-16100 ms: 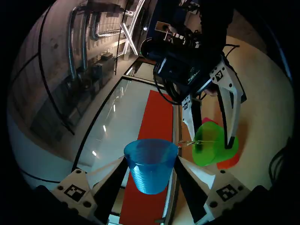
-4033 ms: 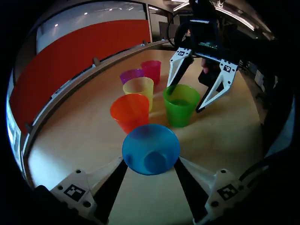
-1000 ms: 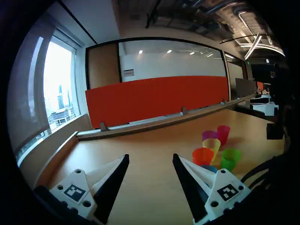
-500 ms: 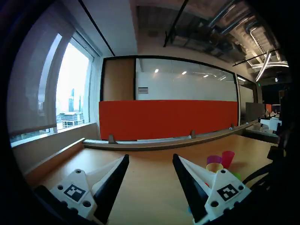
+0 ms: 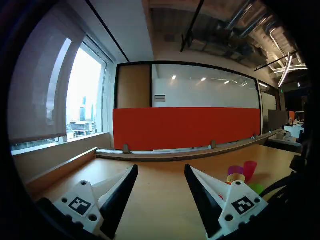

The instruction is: Pour water

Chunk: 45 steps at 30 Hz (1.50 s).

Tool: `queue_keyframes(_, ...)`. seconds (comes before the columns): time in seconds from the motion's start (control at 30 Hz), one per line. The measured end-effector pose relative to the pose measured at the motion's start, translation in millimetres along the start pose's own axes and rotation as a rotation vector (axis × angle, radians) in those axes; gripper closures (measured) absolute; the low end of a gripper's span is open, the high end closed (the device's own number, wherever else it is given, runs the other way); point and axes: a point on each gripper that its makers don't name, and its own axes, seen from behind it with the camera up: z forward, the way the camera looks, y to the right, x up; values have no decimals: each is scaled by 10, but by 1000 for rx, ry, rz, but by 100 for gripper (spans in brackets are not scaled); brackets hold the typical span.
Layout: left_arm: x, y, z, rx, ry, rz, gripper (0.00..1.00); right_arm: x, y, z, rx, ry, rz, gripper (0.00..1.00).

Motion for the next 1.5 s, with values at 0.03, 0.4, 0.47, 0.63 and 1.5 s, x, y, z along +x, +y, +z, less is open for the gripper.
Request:
queue_keyframes(0.03, -15, -10, -2, 5, -1, 0, 14, -15, -2, -2, -1, -2, -2, 1)
queue_keyframes(0.4, -162, -27, -12, 40, 18, -13, 14, -116, -29, -53, -6, -8, -12, 1)
queue_keyframes(0.47, -198, -43, -7, 49, 17, -16, 14, -147, -20, -69, -8, -13, -17, 1)
queue_keyframes(0.63, -282, -59, 20, 61, 18, -17, 15, -138, -1, -109, -11, -5, -27, 1)
queue_keyframes(1.5, -774, -48, -11, 71, -19, 9, 15, -197, -80, -123, -25, -28, -43, 1)
